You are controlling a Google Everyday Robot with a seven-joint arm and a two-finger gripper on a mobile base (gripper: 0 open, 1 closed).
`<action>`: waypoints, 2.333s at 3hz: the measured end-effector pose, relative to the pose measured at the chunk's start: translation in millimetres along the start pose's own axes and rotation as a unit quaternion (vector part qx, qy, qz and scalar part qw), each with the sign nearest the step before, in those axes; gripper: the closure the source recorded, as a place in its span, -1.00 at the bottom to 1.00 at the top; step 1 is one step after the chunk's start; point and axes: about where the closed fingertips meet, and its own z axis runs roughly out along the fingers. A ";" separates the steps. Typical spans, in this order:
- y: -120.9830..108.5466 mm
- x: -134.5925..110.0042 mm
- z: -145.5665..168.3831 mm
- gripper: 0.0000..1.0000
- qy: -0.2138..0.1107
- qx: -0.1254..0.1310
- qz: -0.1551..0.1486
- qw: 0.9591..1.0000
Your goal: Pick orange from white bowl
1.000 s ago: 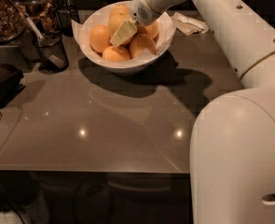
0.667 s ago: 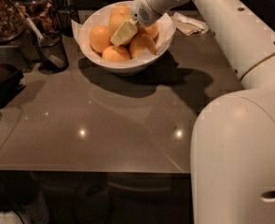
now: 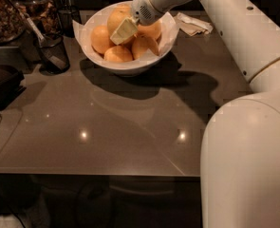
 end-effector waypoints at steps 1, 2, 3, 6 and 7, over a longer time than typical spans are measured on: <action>9.2 -11.7 -15.6 1.00 -0.030 -0.003 -0.009 0.999; 22.6 -19.6 -32.3 1.00 -0.069 -0.013 -0.021 0.997; 20.6 -17.1 -27.2 1.00 -0.065 -0.014 -0.019 0.998; 60.6 -5.0 -60.4 1.00 -0.065 -0.013 0.031 0.997; 62.9 -1.4 -55.4 1.00 -0.060 -0.017 0.032 0.998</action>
Offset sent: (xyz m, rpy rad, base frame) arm -0.0541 -0.0115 0.0570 0.2083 -0.1042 0.1037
